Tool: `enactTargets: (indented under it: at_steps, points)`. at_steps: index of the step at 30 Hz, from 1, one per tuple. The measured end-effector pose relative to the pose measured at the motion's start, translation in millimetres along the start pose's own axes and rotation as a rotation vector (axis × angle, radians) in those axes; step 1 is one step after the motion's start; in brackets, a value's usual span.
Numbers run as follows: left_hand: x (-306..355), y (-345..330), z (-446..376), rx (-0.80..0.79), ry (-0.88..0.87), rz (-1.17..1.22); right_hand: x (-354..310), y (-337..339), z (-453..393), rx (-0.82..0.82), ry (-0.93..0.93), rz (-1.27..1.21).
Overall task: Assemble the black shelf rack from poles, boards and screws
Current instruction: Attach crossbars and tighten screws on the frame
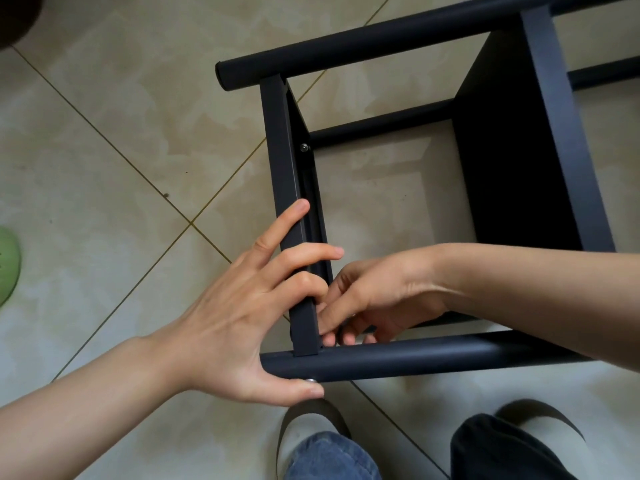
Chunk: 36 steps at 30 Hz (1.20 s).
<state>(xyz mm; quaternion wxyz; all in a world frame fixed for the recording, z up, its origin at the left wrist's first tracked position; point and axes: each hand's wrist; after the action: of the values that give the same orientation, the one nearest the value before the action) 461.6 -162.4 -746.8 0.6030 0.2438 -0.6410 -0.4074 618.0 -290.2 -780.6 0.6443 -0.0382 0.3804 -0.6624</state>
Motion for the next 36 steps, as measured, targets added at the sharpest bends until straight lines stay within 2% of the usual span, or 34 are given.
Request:
enactTargets:
  at_steps: [6, 10, 16, 32, 36]
  points:
    - [-0.6, -1.1, 0.7, 0.002, -0.003, -0.004, 1.3, -4.3, -4.0, 0.04, -0.009, 0.037]
    - [-1.5, -1.3, 0.4, 0.004, -0.006, -0.007, 0.7, -0.8, -0.1, -0.004, 0.011, -0.001]
    - [-1.5, -1.5, 0.5, 0.003, -0.006, -0.005, 1.5, -3.8, -4.1, 0.041, 0.003, 0.061]
    - [-0.5, -0.5, 0.8, -0.003, 0.005, -0.003, 1.2, -0.9, 2.1, 0.008, 0.026, 0.019]
    - [0.0, 0.1, 0.6, -0.001, 0.003, 0.0, 1.2, -4.4, -2.5, 0.047, 0.022, 0.057]
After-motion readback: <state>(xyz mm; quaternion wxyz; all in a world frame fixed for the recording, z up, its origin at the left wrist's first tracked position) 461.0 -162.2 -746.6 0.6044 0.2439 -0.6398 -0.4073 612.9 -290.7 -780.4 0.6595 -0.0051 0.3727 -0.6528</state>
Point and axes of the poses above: each hand's wrist, its own z-axis away from the middle knuckle, its own y-axis out of the back of the hand, x = y × z, and after that the axes turned 3 degrees about -y, right-handed
